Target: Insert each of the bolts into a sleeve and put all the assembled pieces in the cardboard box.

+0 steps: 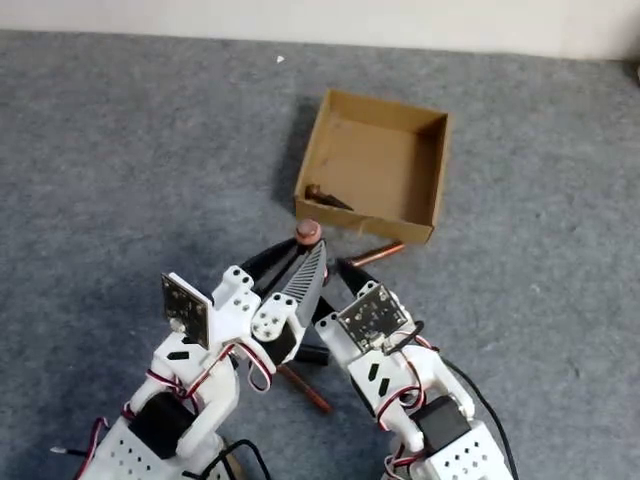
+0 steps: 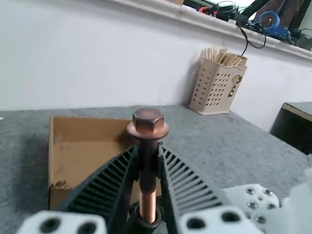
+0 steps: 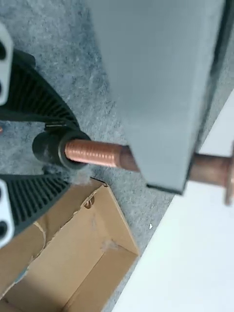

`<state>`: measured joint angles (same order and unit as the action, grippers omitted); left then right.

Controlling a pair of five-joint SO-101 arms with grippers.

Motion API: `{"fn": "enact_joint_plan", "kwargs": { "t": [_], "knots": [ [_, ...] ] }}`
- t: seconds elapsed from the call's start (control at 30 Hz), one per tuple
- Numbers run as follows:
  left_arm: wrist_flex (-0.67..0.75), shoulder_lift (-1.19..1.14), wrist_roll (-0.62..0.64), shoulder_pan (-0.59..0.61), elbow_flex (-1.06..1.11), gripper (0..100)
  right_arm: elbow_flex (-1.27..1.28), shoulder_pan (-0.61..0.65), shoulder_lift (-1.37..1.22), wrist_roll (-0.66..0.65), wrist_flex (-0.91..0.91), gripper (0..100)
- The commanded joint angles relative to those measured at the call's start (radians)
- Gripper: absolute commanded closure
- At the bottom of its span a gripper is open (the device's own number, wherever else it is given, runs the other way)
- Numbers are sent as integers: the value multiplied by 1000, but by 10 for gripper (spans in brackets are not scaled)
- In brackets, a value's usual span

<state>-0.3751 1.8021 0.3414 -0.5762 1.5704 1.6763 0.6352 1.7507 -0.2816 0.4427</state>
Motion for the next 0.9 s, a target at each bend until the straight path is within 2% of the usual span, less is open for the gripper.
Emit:
{"fn": "enact_joint_plan", "kwargs": {
  "t": [0.0, 0.27, 0.47, 0.73, 0.87],
  "knots": [
    [-25, 10, -12, -4, -56, 994, 119, -28, 19, -9, -2, 993],
    [-15, 7, -15, 62, -25, 994, 119, -25, 19, -9, -2, 993],
    [-21, 8, -190, 15, 58, 994, 119, -28, 19, -9, -2, 993],
    [-51, 8, -226, -7, 71, 987, 119, -61, 21, -9, -8, 993],
    [-186, 10, -224, -7, 24, 872, 119, -62, 21, -9, -8, 993]
  ]
}}
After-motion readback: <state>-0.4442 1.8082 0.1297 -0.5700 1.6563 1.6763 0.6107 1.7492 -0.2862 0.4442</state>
